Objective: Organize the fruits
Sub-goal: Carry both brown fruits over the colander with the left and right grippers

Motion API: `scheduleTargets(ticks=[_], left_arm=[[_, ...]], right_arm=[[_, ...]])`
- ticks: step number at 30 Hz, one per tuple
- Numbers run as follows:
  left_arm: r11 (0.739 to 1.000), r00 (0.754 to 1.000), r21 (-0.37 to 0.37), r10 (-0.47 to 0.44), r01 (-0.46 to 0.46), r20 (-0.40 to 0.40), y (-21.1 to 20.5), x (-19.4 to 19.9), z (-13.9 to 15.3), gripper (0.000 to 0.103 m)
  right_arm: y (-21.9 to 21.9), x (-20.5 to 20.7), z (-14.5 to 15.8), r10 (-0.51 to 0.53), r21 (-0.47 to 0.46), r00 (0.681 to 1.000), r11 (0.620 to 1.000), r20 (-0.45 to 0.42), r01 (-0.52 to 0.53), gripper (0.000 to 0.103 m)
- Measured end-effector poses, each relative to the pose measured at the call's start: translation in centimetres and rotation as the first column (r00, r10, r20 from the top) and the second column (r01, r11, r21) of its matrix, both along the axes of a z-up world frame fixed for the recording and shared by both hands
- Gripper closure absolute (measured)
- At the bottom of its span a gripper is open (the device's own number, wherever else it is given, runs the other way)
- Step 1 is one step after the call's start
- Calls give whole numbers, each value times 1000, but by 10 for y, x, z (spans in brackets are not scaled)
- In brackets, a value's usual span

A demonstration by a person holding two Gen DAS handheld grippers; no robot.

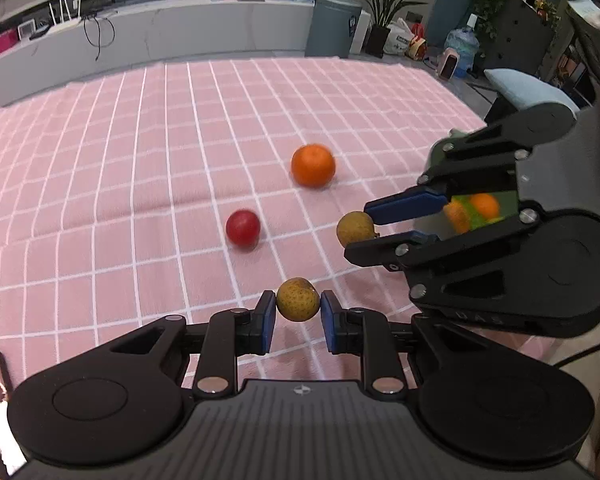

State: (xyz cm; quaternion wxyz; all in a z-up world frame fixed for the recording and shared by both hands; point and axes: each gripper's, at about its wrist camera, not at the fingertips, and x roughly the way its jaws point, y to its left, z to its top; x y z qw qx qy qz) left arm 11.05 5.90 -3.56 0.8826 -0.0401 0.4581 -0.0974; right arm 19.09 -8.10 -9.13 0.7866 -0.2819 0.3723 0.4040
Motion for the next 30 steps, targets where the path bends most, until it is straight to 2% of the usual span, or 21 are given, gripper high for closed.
scheduleTargets(ticks=[7,15,24,30], left_arm=[[999,998,48,-20,18,51,-23,-3,25,76],[996,993,66,-70,64,90,-61,1,43,76],[986,981,60,-159,153,110,-107,16,48,76],[980,976,42,-197,194,93,-131,35,38,76]], right_arm=[[-37,-20,29,-86,123,995,989,43,80,81],[-102,-29,49,-224,245,973,947,48,206,81],[-172,-24,42,-366,286,930,893,11,348,81],[-190,-12,26,-412,285,911,872,-8,397,81]])
